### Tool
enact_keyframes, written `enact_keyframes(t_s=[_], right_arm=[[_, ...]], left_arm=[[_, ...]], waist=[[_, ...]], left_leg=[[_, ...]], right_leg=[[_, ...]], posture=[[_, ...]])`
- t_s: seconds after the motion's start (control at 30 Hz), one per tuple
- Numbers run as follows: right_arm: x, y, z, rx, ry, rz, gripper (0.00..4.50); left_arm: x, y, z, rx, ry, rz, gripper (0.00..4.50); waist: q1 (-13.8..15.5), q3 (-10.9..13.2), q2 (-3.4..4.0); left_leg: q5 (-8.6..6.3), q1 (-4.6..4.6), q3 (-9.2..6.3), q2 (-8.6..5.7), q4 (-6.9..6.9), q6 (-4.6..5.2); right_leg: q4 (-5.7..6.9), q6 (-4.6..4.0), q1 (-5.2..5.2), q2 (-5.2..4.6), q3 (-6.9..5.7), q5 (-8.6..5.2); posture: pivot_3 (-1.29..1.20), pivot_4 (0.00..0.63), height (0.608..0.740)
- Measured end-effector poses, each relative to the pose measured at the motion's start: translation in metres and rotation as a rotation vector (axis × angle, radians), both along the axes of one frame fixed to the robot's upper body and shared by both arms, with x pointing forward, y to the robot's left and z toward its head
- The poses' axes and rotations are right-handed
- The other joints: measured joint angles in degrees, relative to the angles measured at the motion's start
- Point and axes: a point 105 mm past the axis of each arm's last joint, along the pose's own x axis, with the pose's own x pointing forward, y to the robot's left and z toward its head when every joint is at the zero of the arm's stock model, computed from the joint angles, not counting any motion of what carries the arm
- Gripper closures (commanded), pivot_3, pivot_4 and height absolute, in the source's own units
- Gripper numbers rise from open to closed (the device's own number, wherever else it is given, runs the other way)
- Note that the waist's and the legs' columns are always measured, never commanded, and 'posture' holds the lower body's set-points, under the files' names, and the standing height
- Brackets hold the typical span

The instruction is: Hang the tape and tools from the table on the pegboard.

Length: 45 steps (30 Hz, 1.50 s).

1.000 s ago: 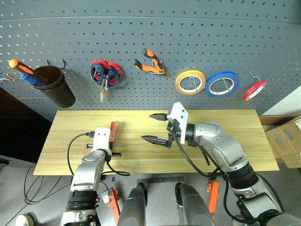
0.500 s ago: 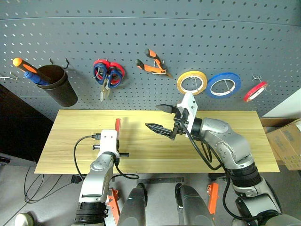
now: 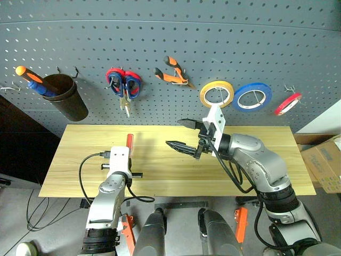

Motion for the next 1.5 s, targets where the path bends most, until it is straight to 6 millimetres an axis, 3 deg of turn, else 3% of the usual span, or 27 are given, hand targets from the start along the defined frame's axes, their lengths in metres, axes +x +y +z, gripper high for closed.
enact_keyframes(t_s=[0.87, 1.27, 1.5], right_arm=[[0.000, -0.006, -0.003, -0.029, 0.004, -0.004, 0.00], [-0.002, -0.007, -0.003, -0.037, 0.001, -0.004, 0.00], [-0.002, -0.009, 0.000, -0.019, 0.013, -0.009, 0.00]], left_arm=[[0.000, 0.003, 0.001, 0.025, 0.001, -0.005, 4.47], [-0.002, 0.006, 0.001, 0.042, 0.001, -0.009, 4.47], [0.001, -0.007, 0.036, 0.056, -0.238, -0.063, 4.47]], waist=[[-0.08, 0.01, 0.00], [-0.25, 0.01, 0.01], [-0.03, 0.01, 0.00]], left_leg=[[0.01, 0.00, 0.00, 0.01, 0.18, 0.01], [0.00, 0.01, -0.03, 0.02, 0.31, 0.02], [0.00, 0.00, -0.04, 0.10, 0.40, 0.02]], right_leg=[[0.14, 0.00, 0.03, 0.03, 0.01, 0.01], [0.17, 0.01, 0.08, 0.03, 0.01, 0.01], [0.15, -0.01, 0.15, -0.01, 0.03, 0.03]], posture=[[0.04, 0.274, 0.740], [0.04, 0.268, 0.740], [0.06, 0.249, 0.740]])
